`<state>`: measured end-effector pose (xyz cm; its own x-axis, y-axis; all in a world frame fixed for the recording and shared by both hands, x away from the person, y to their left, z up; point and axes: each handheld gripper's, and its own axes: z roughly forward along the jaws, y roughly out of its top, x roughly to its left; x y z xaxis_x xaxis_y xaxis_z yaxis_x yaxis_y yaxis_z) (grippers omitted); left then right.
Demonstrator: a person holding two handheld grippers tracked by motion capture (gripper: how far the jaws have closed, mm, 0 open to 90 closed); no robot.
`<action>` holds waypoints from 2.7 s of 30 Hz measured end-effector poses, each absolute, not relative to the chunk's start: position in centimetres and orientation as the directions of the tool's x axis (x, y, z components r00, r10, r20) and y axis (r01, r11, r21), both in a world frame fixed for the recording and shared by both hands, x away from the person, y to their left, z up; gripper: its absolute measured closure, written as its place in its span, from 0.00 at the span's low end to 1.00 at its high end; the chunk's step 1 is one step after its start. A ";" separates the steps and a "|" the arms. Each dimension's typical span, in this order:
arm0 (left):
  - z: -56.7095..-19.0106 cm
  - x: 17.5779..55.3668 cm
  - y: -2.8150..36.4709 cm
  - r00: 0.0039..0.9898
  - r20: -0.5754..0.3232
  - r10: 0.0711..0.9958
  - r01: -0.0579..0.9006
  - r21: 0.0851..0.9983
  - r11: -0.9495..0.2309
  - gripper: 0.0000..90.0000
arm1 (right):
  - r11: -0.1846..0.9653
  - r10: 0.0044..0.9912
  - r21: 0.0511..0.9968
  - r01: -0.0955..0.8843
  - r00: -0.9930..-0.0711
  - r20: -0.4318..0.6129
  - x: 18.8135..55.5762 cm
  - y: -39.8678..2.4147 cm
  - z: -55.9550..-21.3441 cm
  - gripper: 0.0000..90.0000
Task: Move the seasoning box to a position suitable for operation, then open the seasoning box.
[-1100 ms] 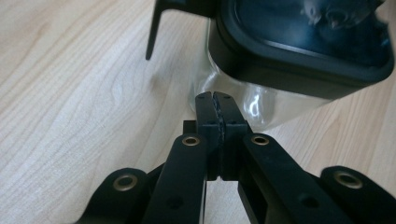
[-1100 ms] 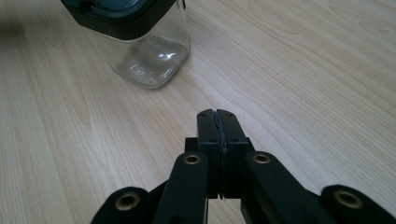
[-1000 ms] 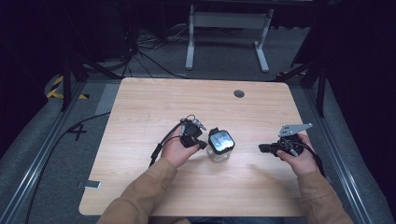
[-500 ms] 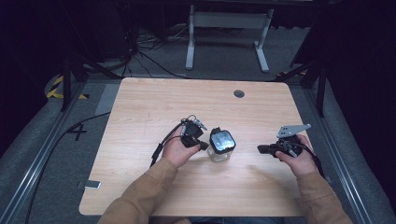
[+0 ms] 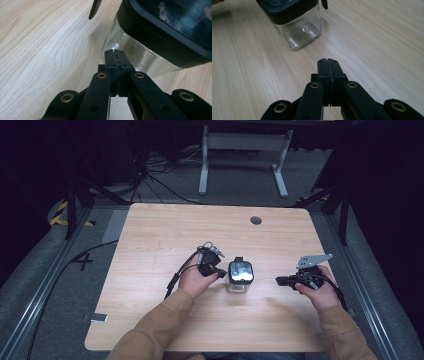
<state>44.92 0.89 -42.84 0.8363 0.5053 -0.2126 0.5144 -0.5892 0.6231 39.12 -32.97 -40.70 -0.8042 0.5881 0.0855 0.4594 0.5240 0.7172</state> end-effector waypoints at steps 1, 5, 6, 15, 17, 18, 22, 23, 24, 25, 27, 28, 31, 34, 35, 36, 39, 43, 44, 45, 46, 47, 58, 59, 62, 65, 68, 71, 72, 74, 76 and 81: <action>-42.9 45.0 0.8 0.836 -0.214 0.505 0.514 0.626 -0.586 1.00 | 0.523 0.590 0.716 0.462 -0.803 0.088 39.1 -33.0 -40.7 1.00; -42.9 45.1 0.5 0.839 -0.205 0.504 0.507 0.630 -0.589 1.00 | 0.522 0.591 0.717 0.462 -0.802 0.086 39.0 -33.0 -40.6 1.00; -42.9 45.1 0.5 0.839 -0.205 0.504 0.507 0.630 -0.589 1.00 | 0.522 0.591 0.717 0.462 -0.802 0.086 39.0 -33.0 -40.6 1.00; -42.0 44.8 1.3 0.836 -0.190 0.514 0.503 0.638 -0.582 0.98 | 0.513 0.594 0.725 0.459 -0.800 0.086 39.1 -33.3 -40.4 1.00; -41.4 44.6 1.9 0.835 -0.178 0.520 0.498 0.647 -0.577 0.97 | 0.509 0.596 0.732 0.454 -0.799 0.081 39.2 -33.5 -40.3 1.00; -41.4 44.6 1.9 0.835 -0.178 0.520 0.498 0.647 -0.577 0.97 | 0.503 0.598 0.735 0.453 -0.797 0.082 39.2 -33.5 -40.2 1.00; -39.8 43.8 3.3 0.839 -0.172 0.516 0.486 0.662 -0.570 0.95 | 0.499 0.595 0.742 0.449 -0.800 0.084 39.3 -33.5 -39.9 1.00; -39.4 43.5 3.8 0.839 -0.171 0.517 0.483 0.674 -0.560 0.95 | 0.498 0.594 0.744 0.445 -0.800 0.081 39.3 -33.4 -39.8 1.00; -39.0 43.4 4.2 0.845 -0.165 0.509 0.476 0.667 -0.574 0.95 | 0.500 0.592 0.744 0.443 -0.802 0.080 39.3 -33.4 -39.7 1.00; -38.8 43.2 4.5 0.842 -0.173 0.512 0.482 0.668 -0.567 0.94 | 0.497 0.590 0.747 0.441 -0.803 0.081 39.4 -33.3 -39.6 1.00; -38.4 43.0 5.2 0.843 -0.166 0.511 0.478 0.668 -0.571 0.94 | 0.494 0.587 0.752 0.437 -0.805 0.082 39.5 -33.1 -39.5 1.00; -38.3 42.8 5.5 0.841 -0.168 0.514 0.481 0.669 -0.567 0.93 | 0.498 0.584 0.751 0.434 -0.808 0.079 39.5 -33.0 -39.4 1.00; -37.8 42.6 6.5 0.839 -0.170 0.517 0.485 0.665 -0.568 0.93 | 0.492 0.581 0.759 0.427 -0.810 0.079 39.7 -32.8 -39.1 1.00; -37.5 42.3 7.4 0.835 -0.178 0.520 0.494 0.658 -0.568 0.91 | 0.479 0.565 0.775 0.412 -0.821 0.087 39.9 -32.3 -38.3 1.00; -37.4 42.2 7.5 0.829 -0.186 0.527 0.502 0.664 -0.554 0.91 | 0.477 0.558 0.779 0.407 -0.825 0.090 40.0 -32.1 -38.1 1.00; -37.4 42.1 7.8 0.827 -0.190 0.529 0.505 0.666 -0.550 0.90 | 0.479 0.551 0.781 0.401 -0.830 0.088 40.1 -31.8 -38.0 1.00; -37.2 42.0 8.5 0.825 -0.202 0.527 0.510 0.668 -0.542 0.88 | 0.487 0.530 0.782 0.389 -0.843 0.089 40.5 -30.8 -37.6 1.00; -37.3 42.0 9.0 0.826 -0.210 0.524 0.511 0.672 -0.536 0.86 | 0.483 0.502 0.795 0.367 -0.860 0.092 41.3 -29.3 -37.0 1.00; -37.3 41.9 9.1 0.823 -0.215 0.525 0.515 0.672 -0.532 0.86 | 0.487 0.492 0.797 0.356 -0.866 0.086 41.6 -28.7 -36.7 1.00; -37.3 41.9 9.2 0.823 -0.215 0.526 0.514 0.676 -0.528 0.85 | 0.494 0.483 0.798 0.346 -0.872 0.079 42.0 -28.0 -36.4 1.00; -37.3 41.9 9.2 0.824 -0.217 0.523 0.515 0.672 -0.532 0.85 | 0.497 0.475 0.799 0.338 -0.877 0.075 42.3 -27.4 -36.2 1.00; -37.3 41.9 9.3 0.824 -0.220 0.521 0.516 0.671 -0.532 0.85 | 0.499 0.468 0.801 0.331 -0.881 0.073 42.7 -26.8 -36.0 1.00; -37.4 42.0 10.2 0.821 -0.222 0.527 0.519 0.674 -0.525 0.82 | 0.512 0.471 0.779 0.361 -0.877 0.097 46.4 -23.4 -37.2 1.00; -37.4 42.0 10.4 0.818 -0.229 0.528 0.524 0.676 -0.518 0.82 | 0.511 0.472 0.779 0.364 -0.876 0.100 46.6 -23.4 -37.4 1.00; -37.5 42.1 10.5 0.816 -0.233 0.529 0.528 0.673 -0.518 0.82 | 0.509 0.474 0.775 0.374 -0.873 0.109 47.0 -23.4 -37.9 1.00; -37.5 42.2 10.5 0.821 -0.227 0.524 0.522 0.672 -0.526 0.82 | 0.497 0.472 0.779 0.383 -0.872 0.127 47.2 -23.5 -38.1 1.00; -37.5 42.1 10.4 0.822 -0.227 0.523 0.521 0.673 -0.525 0.83 | 0.494 0.472 0.780 0.383 -0.872 0.130 47.3 -23.5 -38.2 1.00; -37.4 42.0 10.2 0.822 -0.232 0.520 0.522 0.673 -0.524 0.83 | 0.491 0.474 0.779 0.389 -0.870 0.136 47.4 -23.6 -38.2 1.00; -37.4 42.0 10.1 0.824 -0.231 0.517 0.519 0.673 -0.527 0.83 | 0.489 0.474 0.780 0.391 -0.870 0.139 47.5 -23.6 -38.2 1.00; -37.5 41.9 10.0 0.828 -0.227 0.513 0.515 0.672 -0.533 0.83 | 0.492 0.475 0.775 0.396 -0.868 0.143 47.5 -23.5 -38.3 1.00; -37.5 41.9 9.8 0.829 -0.229 0.510 0.512 0.678 -0.528 0.83 | 0.498 0.475 0.772 0.396 -0.869 0.139 47.6 -23.4 -38.4 1.00; -37.5 41.9 9.7 0.835 -0.224 0.503 0.506 0.670 -0.543 0.83 | 0.499 0.477 0.767 0.403 -0.867 0.145 47.6 -23.4 -38.4 1.00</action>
<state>41.90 9.71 -37.51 0.8352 0.5025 -0.2235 0.5060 -0.5429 0.6703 47.64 -23.40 -38.39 -0.8668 0.4770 0.1452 0.4031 0.4989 0.7672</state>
